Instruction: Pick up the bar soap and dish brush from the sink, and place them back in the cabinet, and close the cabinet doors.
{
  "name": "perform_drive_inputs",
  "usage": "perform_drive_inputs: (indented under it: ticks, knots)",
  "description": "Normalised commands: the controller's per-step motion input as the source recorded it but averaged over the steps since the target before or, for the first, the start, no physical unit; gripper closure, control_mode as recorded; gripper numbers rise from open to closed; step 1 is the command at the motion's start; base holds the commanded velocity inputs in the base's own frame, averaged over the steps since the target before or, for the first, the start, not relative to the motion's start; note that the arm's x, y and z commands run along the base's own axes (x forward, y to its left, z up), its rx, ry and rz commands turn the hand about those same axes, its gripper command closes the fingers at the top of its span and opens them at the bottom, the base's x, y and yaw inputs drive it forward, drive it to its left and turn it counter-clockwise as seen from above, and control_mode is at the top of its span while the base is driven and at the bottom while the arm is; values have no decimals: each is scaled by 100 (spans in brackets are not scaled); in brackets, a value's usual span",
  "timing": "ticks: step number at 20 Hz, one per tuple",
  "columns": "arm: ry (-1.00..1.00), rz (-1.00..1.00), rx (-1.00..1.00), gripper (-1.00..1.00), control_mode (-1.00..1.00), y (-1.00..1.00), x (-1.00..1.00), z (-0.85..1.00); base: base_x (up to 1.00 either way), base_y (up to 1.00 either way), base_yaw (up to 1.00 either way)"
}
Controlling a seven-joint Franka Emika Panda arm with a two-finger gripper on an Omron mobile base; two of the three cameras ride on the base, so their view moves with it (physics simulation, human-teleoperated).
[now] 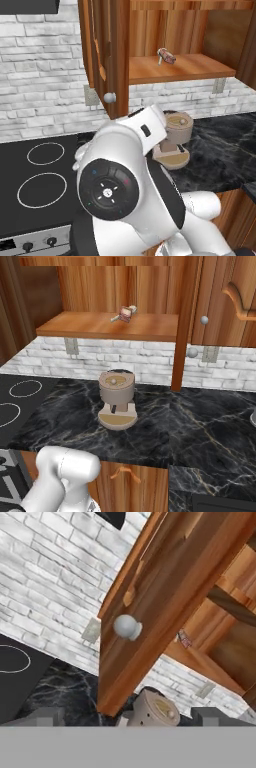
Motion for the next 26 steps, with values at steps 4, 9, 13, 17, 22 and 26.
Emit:
perform_drive_inputs:
  ticks: [4, 9, 13, 17, 22, 26]
  knots:
    - [12, 3, -15, -100, -100, 31, 11, 0, 0, 0, 0]
    - [10, 9, -16, -100, -100, 18, 23, 0, 0, 0, 0]
    - [5, 6, -16, -100, -100, 17, 25, 0, 0, 0, 0]
    - [0, 0, -18, -100, -100, 26, 27, 0, 0, 0, 0]
    - [0, 0, -17, -100, -100, 24, 32, 0, 0, 0, 0]
    - [0, 0, -8, -100, -100, 11, 57, 0, 0, 0, 0]
